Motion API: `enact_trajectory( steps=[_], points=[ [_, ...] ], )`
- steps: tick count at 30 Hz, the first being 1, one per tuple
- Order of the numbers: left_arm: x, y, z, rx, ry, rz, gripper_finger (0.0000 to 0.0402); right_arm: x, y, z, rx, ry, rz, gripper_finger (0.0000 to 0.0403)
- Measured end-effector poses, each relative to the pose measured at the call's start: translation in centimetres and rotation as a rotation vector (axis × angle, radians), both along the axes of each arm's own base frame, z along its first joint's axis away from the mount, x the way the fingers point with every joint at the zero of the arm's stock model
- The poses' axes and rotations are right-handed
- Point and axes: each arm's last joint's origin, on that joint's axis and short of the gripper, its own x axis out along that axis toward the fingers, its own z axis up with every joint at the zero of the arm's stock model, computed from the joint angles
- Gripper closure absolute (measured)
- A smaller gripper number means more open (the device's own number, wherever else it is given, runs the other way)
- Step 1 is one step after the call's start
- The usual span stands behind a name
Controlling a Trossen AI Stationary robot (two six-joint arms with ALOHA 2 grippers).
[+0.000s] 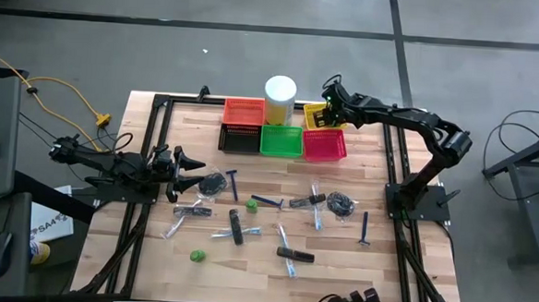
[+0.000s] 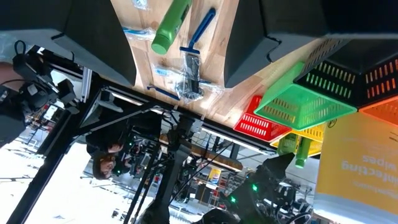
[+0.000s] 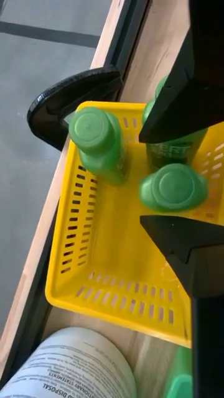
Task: Pick & Place Travel size toiletries
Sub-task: Put the green shampoo into the yellow bin
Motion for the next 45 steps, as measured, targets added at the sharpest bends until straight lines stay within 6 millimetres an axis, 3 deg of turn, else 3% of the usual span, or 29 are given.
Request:
enact_trajectory(
  steps=[14, 24, 31, 38, 45],
  points=[
    [0.0, 0.0, 0.0, -0.002, -0.004, 0.000, 0.0156, -0.4, 0.9, 2.4, 0.029, -0.117, 0.080, 0.0207],
    [0.0, 0.0, 0.1, -0.109, -0.023, -0.007, 0.0156, -2.7, 2.9, 6.6, -0.036, -0.169, 0.112, 0.0207],
    [-0.1, 0.0, 0.3, -0.427, -0.072, -0.019, 0.0156, -4.4, 5.0, 9.7, -0.066, -0.252, 0.206, 0.0207],
    [-0.3, 0.0, 1.6, -0.453, -0.103, -0.054, 0.0156, -5.4, 8.1, 12.2, -0.082, -0.344, 0.310, 0.0207],
    [-0.4, -0.4, 3.7, -0.449, -0.030, -0.196, 0.0156, -4.9, 11.6, 12.8, -0.047, -0.355, 0.449, 0.0207]
  ],
)
